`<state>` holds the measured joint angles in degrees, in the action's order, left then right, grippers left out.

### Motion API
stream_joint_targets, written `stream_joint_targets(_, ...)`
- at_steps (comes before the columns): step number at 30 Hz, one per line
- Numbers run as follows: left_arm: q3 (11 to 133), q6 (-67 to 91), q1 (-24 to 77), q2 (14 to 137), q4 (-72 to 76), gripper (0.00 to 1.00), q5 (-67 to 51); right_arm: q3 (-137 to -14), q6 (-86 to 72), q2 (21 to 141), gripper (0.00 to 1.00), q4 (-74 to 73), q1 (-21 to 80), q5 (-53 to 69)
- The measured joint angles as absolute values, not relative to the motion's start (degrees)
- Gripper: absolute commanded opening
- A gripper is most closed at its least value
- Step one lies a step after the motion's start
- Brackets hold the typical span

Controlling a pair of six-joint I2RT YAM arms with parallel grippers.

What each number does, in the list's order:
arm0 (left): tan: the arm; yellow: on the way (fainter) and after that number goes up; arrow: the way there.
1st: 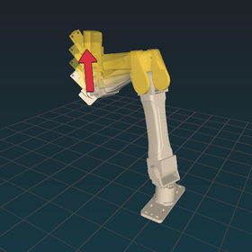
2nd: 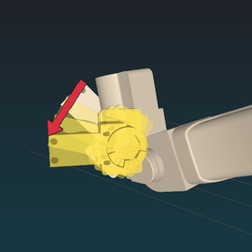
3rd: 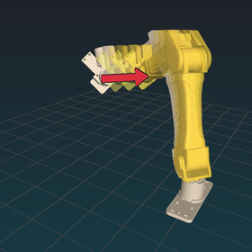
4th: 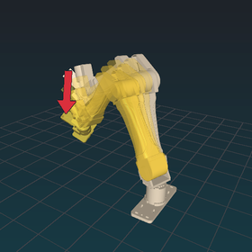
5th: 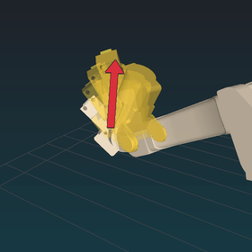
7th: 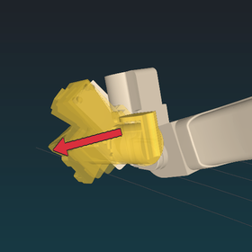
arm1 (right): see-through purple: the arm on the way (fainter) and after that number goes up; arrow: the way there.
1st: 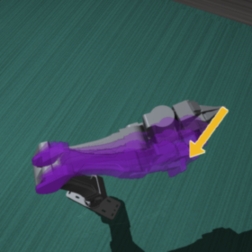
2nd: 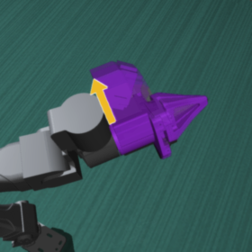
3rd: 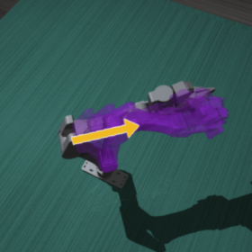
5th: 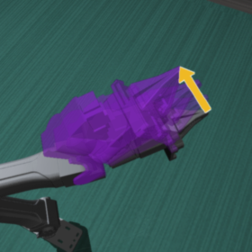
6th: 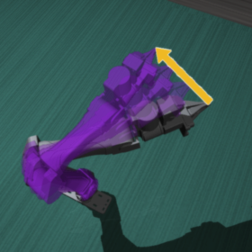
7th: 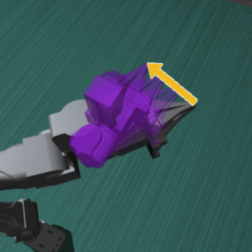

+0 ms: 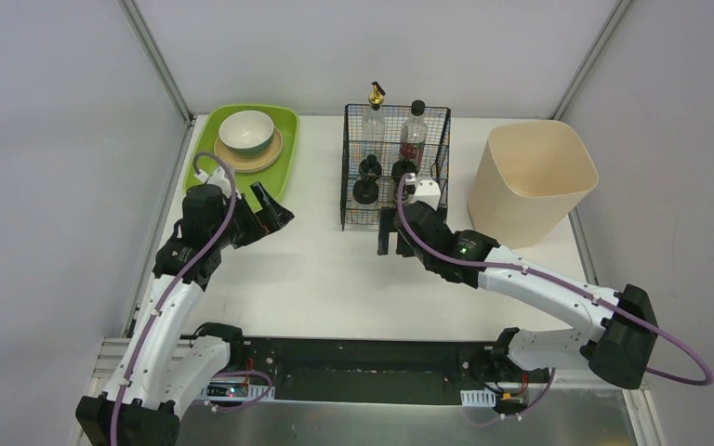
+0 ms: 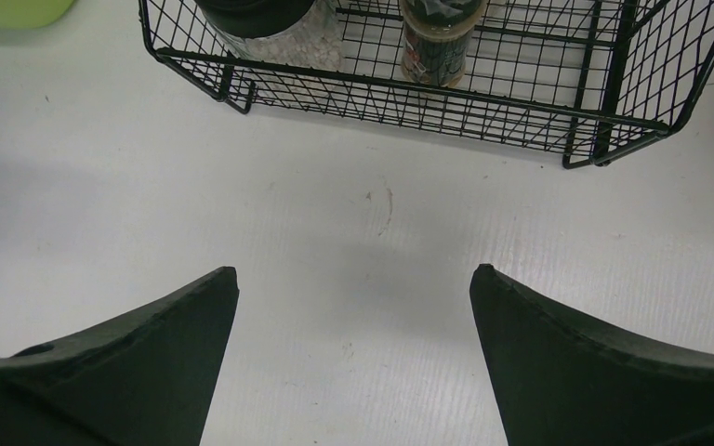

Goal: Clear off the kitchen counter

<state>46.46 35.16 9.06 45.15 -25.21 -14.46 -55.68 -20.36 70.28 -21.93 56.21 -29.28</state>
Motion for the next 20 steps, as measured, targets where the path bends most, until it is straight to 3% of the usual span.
stream_joint_targets(12,57.7,29.7,9.1,54.3,-28.8,0.99,-19.7,-55.7,-20.1,70.2,0.99,-21.6,56.3,-26.7)
stream_joint_targets(20,57.8,25.4,9.0,54.1,-30.8,0.99,-20.5,-53.5,-18.7,65.4,0.99,-19.7,56.5,-24.8)
